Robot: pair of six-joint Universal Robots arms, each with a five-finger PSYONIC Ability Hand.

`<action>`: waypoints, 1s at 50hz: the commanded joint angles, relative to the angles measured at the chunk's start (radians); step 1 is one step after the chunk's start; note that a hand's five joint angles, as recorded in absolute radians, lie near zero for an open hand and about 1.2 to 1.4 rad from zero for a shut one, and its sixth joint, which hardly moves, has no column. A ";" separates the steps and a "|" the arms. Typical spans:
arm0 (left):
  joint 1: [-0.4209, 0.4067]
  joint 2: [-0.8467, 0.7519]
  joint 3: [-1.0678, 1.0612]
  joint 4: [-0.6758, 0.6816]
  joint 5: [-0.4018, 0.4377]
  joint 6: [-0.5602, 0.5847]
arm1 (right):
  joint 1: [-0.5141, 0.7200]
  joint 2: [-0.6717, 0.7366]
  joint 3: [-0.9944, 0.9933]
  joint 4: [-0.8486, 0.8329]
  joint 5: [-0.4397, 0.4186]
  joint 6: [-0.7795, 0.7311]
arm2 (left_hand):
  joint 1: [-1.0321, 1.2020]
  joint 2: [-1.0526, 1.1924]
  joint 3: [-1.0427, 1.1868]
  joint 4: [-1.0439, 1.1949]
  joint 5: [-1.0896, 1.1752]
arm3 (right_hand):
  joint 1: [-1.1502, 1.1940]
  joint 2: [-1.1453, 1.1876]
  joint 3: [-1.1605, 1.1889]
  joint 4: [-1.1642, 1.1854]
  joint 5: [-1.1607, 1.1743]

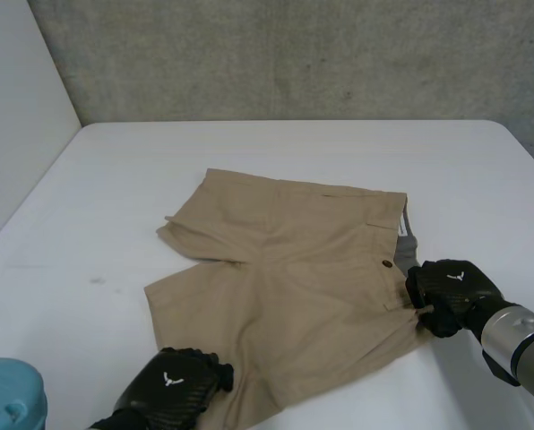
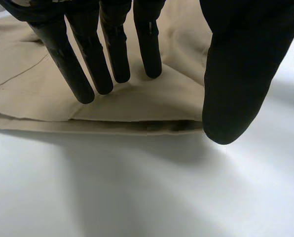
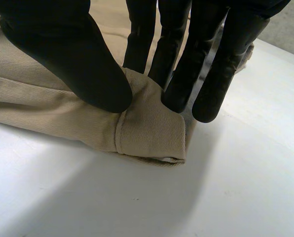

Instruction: Fold the shorts.

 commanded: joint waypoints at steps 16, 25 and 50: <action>-0.022 0.038 0.013 -0.015 -0.033 -0.005 | 0.000 -0.002 0.001 -0.003 -0.001 -0.001 | 0.069 0.069 0.069 0.066 0.071 | 0.448 0.226 0.217 0.208 0.229; -0.015 -0.072 0.018 0.022 -0.033 0.003 | 0.000 -0.002 0.005 -0.003 -0.001 -0.001 | 0.081 0.081 0.081 0.078 0.082 | 0.448 0.226 0.217 0.208 0.229; 0.030 -0.099 0.065 0.192 -0.059 0.010 | 0.002 -0.021 0.011 -0.001 -0.006 -0.003 | 0.873 0.873 0.873 0.870 0.875 | 0.448 0.226 0.217 0.208 0.229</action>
